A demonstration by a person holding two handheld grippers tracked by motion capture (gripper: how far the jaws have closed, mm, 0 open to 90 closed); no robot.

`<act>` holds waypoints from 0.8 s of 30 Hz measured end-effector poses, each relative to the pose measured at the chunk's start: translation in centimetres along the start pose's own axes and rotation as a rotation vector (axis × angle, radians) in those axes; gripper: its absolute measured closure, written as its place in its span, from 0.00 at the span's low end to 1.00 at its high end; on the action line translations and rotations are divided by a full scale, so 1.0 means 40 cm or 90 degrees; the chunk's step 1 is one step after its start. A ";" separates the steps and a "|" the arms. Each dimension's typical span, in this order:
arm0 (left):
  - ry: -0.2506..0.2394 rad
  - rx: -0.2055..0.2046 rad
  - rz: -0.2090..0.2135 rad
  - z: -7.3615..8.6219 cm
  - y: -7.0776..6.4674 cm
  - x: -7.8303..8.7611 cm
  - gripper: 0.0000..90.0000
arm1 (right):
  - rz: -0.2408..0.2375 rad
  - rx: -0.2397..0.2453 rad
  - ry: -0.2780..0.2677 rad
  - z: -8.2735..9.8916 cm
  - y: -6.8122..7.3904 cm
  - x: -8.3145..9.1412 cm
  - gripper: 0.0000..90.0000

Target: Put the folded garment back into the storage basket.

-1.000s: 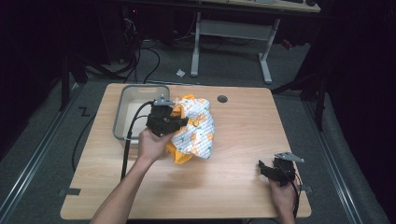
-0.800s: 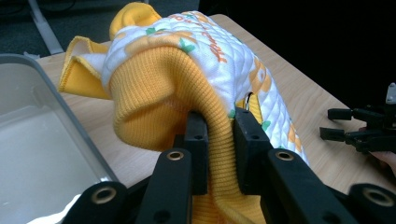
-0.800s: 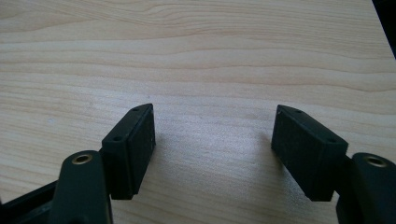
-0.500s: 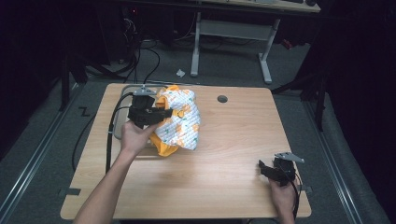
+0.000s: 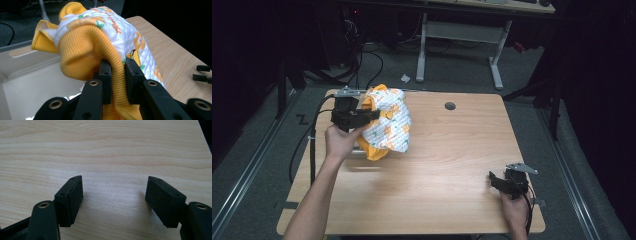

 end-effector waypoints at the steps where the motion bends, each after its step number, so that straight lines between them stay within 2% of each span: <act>1: -0.002 0.005 -0.005 -0.001 0.015 0.009 0.86 | 0.000 0.000 0.000 0.000 0.000 0.000 0.34; 6: -0.012 0.019 -0.010 -0.007 0.047 0.023 0.86 | 0.000 0.000 -0.002 -0.001 0.000 0.000 0.34; 10: -0.001 0.016 -0.025 0.001 0.072 0.019 0.86 | 0.001 0.000 0.000 0.000 0.000 0.000 0.34; 17: 0.009 0.009 -0.036 0.012 0.102 0.008 0.86 | 0.001 0.000 0.000 0.000 0.000 0.000 0.34; 24: 0.014 0.015 -0.044 0.018 0.132 -0.003 0.86 | 0.001 0.000 0.000 0.000 0.000 0.000 0.34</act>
Point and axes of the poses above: each handheld gripper's, and its own axes: x roughly backward along the jaws, z roughly out of its underside, y roughly to its left, the point moved 10 cm from there along -x, roughly forward along the jaws, and after that the axes turned 2 degrees about y, right-handed, at the moved point
